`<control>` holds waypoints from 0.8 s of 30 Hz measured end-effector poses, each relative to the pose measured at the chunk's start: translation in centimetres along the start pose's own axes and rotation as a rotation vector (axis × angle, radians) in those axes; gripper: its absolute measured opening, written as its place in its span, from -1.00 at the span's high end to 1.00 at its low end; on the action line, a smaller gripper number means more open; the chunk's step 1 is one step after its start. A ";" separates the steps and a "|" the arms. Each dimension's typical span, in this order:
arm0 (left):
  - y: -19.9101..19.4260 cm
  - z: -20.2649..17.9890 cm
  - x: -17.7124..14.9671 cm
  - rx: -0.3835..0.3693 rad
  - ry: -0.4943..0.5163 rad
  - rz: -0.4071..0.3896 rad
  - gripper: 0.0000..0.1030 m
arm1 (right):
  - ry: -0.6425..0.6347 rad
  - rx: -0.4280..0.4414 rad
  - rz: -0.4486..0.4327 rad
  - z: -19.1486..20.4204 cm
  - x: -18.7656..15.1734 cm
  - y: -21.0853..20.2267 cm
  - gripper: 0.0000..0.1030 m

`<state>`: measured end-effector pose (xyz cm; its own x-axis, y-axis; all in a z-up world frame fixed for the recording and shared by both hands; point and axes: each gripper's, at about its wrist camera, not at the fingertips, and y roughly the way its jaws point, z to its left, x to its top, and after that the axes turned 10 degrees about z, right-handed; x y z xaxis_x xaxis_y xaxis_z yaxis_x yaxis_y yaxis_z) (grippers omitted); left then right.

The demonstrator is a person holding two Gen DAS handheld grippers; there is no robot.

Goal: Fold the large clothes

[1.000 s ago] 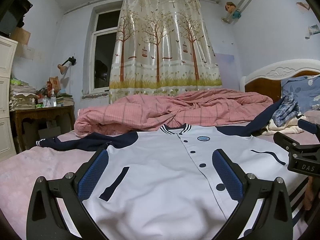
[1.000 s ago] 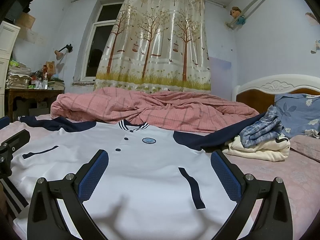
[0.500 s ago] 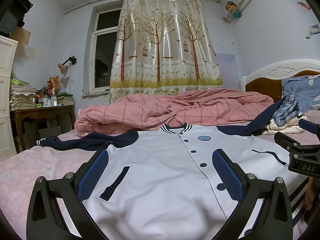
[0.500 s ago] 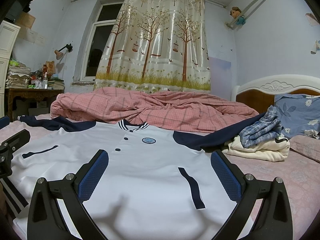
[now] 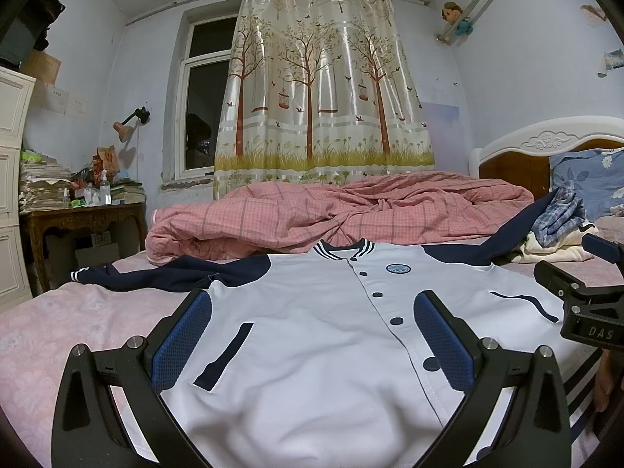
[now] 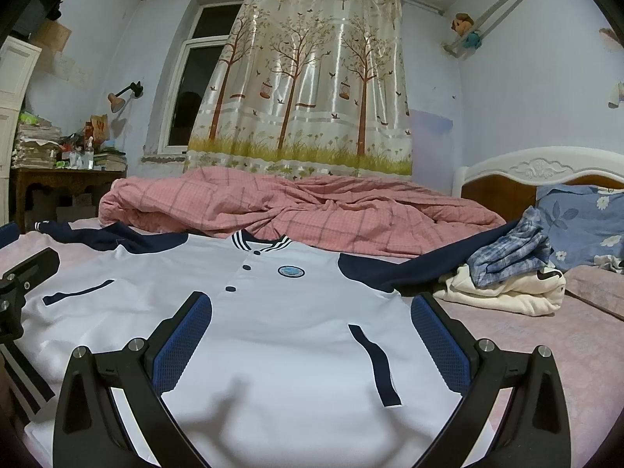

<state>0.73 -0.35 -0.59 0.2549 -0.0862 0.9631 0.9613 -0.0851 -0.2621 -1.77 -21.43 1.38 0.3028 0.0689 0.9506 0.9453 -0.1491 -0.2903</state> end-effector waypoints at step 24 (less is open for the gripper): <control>-0.1 0.3 0.2 -0.001 0.001 0.004 -1.00 | -0.040 -0.020 -0.007 0.3 -0.2 0.0 -1.00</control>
<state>0.75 -0.05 -0.32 0.2585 -0.0878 0.9620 0.9602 -0.0855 -0.2658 -1.75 -21.18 1.15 0.3014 0.1095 0.9472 0.9448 -0.1678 -0.2813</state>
